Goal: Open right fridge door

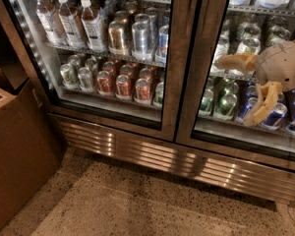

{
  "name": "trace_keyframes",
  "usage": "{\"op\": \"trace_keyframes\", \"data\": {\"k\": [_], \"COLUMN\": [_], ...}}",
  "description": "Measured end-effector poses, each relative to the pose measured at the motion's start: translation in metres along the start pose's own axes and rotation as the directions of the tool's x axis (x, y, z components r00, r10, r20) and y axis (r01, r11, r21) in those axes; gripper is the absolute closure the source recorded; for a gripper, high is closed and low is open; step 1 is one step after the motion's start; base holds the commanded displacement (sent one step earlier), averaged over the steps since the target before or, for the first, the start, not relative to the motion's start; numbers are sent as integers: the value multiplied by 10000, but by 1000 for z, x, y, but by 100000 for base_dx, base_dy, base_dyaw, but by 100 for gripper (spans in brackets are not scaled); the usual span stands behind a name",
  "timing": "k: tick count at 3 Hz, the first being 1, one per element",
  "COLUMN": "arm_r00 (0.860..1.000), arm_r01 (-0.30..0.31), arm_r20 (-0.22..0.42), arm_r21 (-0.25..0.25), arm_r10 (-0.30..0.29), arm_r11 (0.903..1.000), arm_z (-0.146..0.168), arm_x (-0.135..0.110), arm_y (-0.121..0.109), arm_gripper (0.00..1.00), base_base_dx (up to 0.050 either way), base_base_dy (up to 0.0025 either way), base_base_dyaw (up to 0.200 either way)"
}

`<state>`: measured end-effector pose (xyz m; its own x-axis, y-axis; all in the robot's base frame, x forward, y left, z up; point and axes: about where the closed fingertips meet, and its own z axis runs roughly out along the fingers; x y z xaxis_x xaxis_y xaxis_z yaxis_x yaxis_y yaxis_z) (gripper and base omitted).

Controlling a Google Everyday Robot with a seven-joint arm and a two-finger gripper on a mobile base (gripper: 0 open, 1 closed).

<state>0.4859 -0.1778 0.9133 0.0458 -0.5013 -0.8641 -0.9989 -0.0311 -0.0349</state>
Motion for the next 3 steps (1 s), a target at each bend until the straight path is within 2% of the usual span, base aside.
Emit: {"op": "trace_keyframes", "data": {"k": [1,3], "arm_r00": [9995,9996], "arm_r01": [289,268], "arm_r20": [-154,81], "arm_r21": [-248,-63], "arm_r10": [-293,-268], "arm_r11": [9993,9996], "arm_z": [18,20], "arm_x": [-13,-16], "arm_y": [0,-3], "arm_gripper": [0,0], "base_base_dx": [0,0], "base_base_dy": [0,0], "base_base_dyaw": [0,0]}}
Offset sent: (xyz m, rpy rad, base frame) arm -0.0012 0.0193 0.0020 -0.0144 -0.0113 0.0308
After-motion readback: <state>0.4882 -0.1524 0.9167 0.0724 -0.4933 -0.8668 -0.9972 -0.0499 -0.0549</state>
